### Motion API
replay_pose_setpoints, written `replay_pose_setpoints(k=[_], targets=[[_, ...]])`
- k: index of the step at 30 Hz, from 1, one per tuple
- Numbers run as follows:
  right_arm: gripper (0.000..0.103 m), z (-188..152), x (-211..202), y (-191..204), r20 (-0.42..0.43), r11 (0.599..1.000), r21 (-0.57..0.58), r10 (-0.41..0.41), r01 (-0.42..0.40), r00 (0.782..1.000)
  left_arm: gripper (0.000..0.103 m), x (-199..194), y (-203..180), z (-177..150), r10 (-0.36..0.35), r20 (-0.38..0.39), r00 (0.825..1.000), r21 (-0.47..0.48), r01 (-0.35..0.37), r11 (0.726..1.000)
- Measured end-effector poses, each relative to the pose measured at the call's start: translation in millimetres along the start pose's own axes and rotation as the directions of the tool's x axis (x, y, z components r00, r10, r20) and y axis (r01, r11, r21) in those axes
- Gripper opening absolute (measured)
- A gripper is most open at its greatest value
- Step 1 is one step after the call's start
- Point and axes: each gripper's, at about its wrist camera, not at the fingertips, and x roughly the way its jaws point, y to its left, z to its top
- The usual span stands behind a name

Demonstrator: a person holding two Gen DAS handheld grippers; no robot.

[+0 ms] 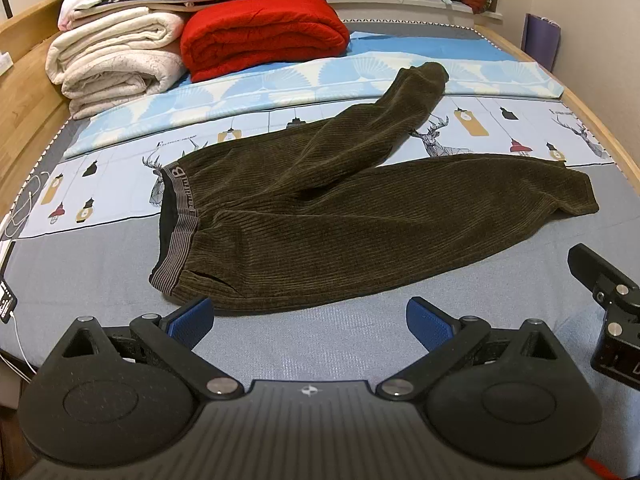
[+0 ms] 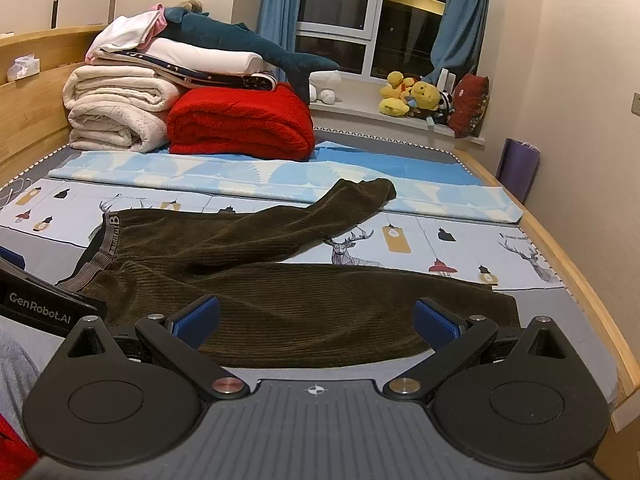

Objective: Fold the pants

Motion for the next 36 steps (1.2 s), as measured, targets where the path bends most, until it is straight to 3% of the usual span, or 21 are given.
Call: replay_pose_setpoints(k=[36], targets=[[0.102, -6.0, 6.8, 1.2, -0.009, 1.000, 0.015, -0.002, 0.002, 1.000, 0.103, 9.2, -2.7, -2.6, -0.007, -0.026, 1.000, 0.003, 0.007, 1.000]])
